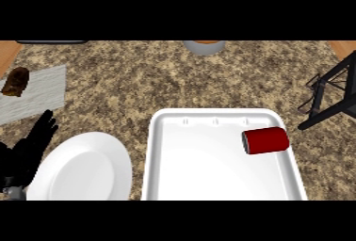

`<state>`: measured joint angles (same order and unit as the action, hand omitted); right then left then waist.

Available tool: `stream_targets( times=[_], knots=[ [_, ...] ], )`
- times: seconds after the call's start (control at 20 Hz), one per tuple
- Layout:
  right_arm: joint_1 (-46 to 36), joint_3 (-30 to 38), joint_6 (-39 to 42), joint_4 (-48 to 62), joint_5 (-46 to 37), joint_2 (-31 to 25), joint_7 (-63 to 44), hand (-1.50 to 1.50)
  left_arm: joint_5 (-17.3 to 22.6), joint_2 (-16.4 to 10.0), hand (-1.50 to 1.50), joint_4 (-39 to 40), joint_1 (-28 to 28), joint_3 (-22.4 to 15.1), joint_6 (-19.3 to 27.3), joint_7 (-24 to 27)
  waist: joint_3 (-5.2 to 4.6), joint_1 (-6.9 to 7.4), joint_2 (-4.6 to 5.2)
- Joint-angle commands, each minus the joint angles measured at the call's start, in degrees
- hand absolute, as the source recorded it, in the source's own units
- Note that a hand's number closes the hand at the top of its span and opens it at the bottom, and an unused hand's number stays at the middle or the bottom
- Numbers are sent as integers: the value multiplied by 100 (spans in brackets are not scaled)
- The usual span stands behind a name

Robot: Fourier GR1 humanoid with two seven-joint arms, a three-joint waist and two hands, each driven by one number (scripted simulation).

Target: Pick the bell pepper from the tray and place it in the tiered shelf

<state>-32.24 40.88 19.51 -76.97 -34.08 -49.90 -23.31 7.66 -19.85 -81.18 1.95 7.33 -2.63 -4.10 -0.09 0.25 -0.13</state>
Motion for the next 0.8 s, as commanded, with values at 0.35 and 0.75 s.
stream_targets(
  times=[0.35,0.75],
  knots=[
    [-158,1263,358,-442,1608,279,-842,-150,-97,58,0,147,-44,110,0,92,7,-105,-14],
    [-65,2771,1375,-172,2831,-1232,-1473,-150,21,27,0,-200,229,225,-75,-132,9,-150,-43]
  ],
)
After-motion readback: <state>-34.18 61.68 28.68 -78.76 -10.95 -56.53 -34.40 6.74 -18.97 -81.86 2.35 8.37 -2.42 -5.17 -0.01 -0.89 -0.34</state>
